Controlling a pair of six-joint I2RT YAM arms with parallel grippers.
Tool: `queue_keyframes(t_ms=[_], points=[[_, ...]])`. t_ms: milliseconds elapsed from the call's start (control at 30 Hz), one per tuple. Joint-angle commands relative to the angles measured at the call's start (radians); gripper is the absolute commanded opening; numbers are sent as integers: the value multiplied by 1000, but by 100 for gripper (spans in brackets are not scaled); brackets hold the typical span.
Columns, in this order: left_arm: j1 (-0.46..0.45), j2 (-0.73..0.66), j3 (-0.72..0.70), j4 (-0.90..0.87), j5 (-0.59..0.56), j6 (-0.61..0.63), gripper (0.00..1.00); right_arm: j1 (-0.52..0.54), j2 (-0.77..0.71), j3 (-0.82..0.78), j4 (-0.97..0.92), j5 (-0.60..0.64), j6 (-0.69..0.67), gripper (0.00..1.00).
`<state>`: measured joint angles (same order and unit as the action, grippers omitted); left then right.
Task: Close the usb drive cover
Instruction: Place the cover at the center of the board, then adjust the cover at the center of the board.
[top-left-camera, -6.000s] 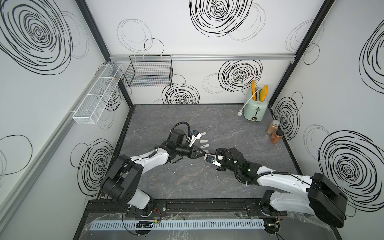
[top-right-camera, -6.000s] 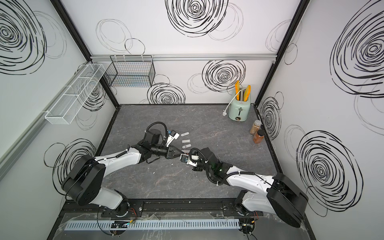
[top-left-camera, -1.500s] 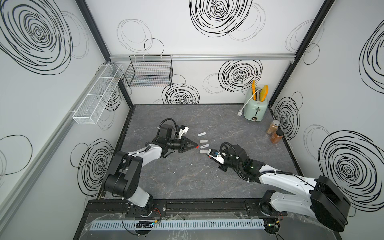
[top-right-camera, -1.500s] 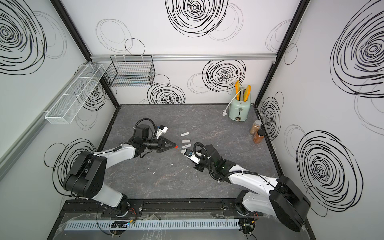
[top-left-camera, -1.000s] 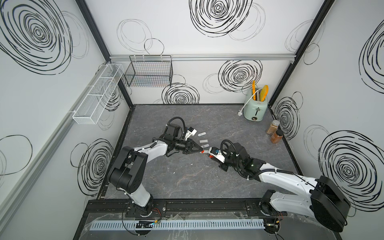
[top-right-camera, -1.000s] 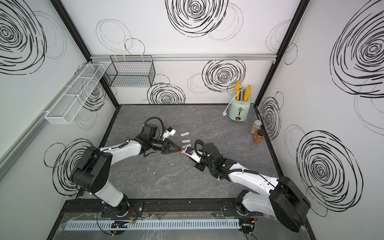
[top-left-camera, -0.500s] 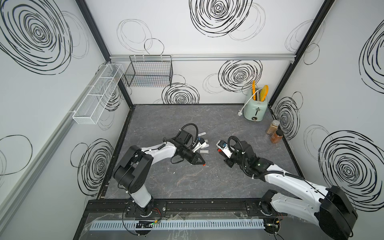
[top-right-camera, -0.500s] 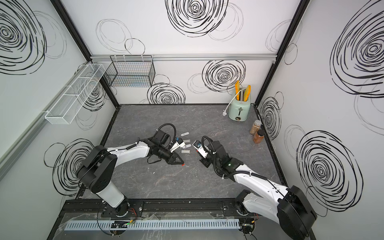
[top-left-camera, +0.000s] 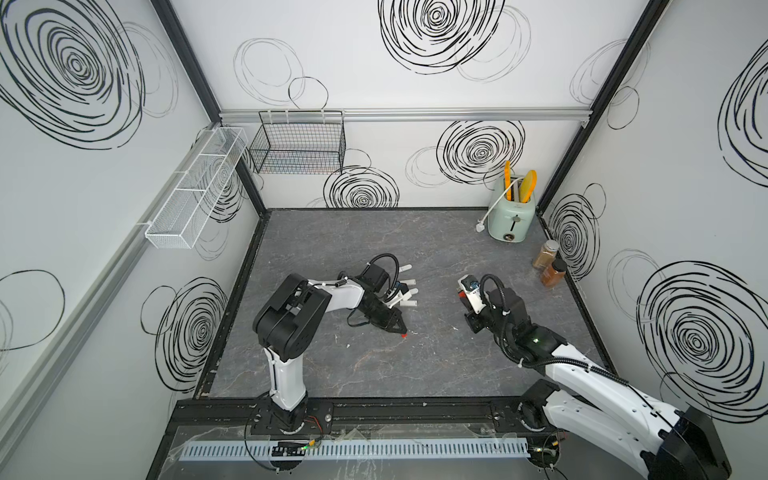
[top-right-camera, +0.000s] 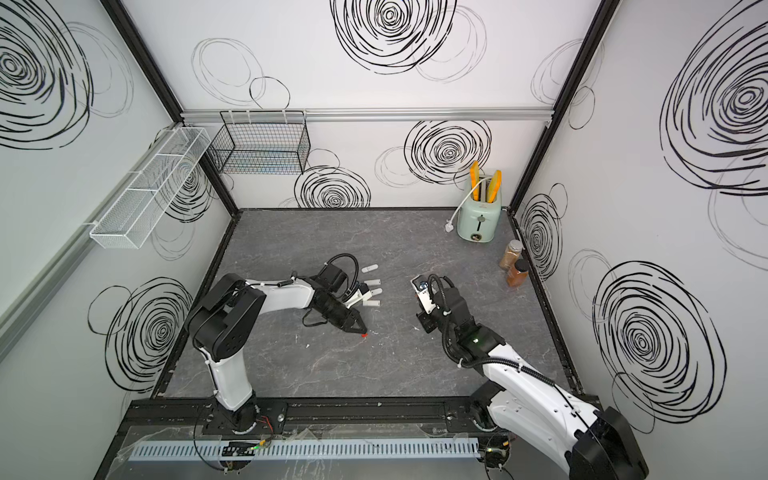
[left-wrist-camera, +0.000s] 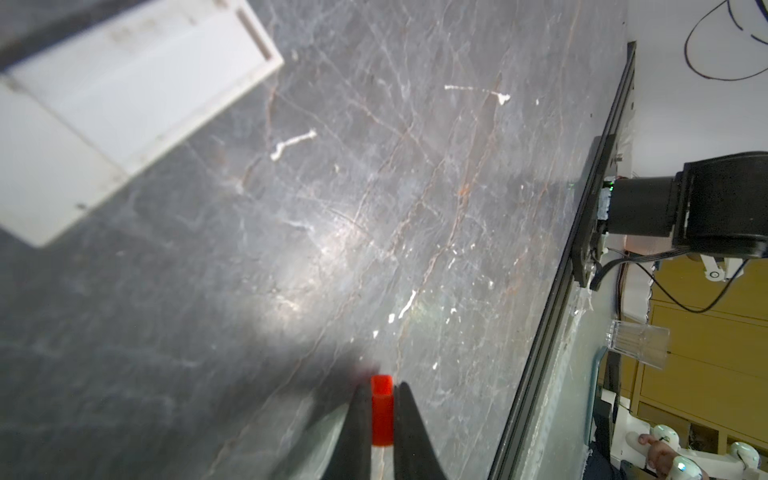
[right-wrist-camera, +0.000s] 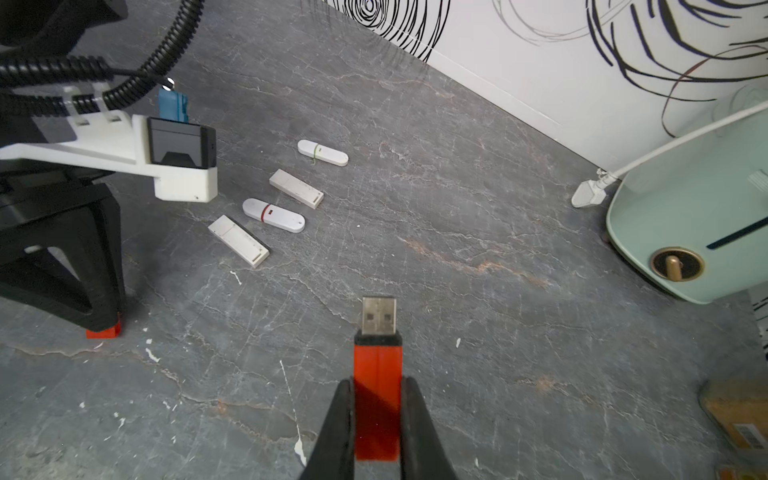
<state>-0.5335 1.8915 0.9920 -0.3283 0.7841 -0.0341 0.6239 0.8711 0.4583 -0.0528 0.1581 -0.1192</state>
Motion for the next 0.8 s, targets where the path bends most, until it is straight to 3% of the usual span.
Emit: queue_keyframes(t_ms=[0, 433, 667, 767], points=[[14, 32, 23, -32, -27, 6, 14, -5, -12, -4, 6, 13, 20, 0], [60, -50, 11, -28, -85, 29, 49, -8, -20, -4, 7, 10, 15, 0], [-28, -190, -74, 41, -383, 94, 75, -8, -24, -4, 8, 9, 13, 0], [-70, -216, -106, 69, -457, 104, 83, -9, -26, -4, 6, 8, 13, 0]])
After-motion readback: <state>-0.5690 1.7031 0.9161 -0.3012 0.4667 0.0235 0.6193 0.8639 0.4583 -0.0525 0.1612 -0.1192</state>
